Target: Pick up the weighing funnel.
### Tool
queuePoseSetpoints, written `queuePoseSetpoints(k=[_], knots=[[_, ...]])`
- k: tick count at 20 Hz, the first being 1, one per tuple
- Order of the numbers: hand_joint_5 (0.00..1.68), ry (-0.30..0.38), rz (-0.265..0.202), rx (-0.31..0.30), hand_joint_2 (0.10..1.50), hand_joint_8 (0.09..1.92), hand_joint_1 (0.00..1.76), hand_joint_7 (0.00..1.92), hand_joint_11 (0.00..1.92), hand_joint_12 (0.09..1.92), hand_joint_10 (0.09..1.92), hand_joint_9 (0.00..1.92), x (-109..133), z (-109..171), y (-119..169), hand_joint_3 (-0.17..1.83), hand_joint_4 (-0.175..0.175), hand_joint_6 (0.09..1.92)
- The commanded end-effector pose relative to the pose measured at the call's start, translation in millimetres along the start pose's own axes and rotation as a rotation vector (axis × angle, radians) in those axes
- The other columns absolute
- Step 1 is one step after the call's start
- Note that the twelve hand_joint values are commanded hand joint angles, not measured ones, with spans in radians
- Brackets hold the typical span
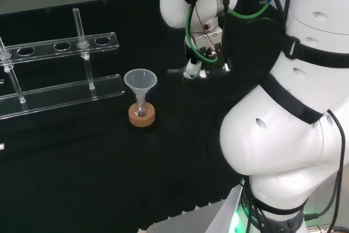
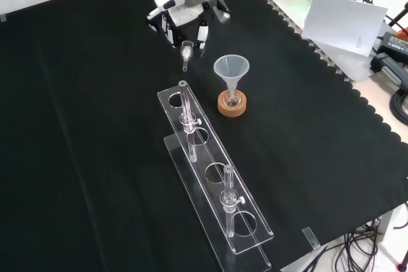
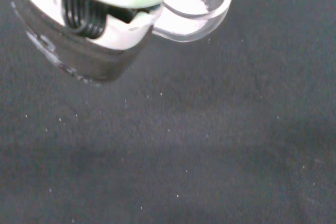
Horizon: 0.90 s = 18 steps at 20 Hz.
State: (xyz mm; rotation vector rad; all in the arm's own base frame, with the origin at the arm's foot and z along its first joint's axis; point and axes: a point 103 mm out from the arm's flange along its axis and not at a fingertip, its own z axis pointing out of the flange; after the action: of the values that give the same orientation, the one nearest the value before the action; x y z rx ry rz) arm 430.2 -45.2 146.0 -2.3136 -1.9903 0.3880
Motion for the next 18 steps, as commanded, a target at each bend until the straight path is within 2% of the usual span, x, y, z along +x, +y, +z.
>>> queuePoseSetpoints(k=[1,11,18], knots=[[1.55,0.006,0.001,-0.012,0.59,0.09,1.15,1.76,0.17,1.50,0.22,1.20,2,-11,-2,0.65,0.175,0.11],[1.55,-0.001,-0.001,-0.057,0.59,0.09,1.15,1.76,0.17,1.50,0.22,1.20,-2,-41,-1,0.65,0.175,0.11],[1.55,-0.004,-0.019,-0.093,0.59,0.09,1.15,1.76,0.17,1.50,0.22,1.20,0,-64,-3,0.65,0.175,0.11]])
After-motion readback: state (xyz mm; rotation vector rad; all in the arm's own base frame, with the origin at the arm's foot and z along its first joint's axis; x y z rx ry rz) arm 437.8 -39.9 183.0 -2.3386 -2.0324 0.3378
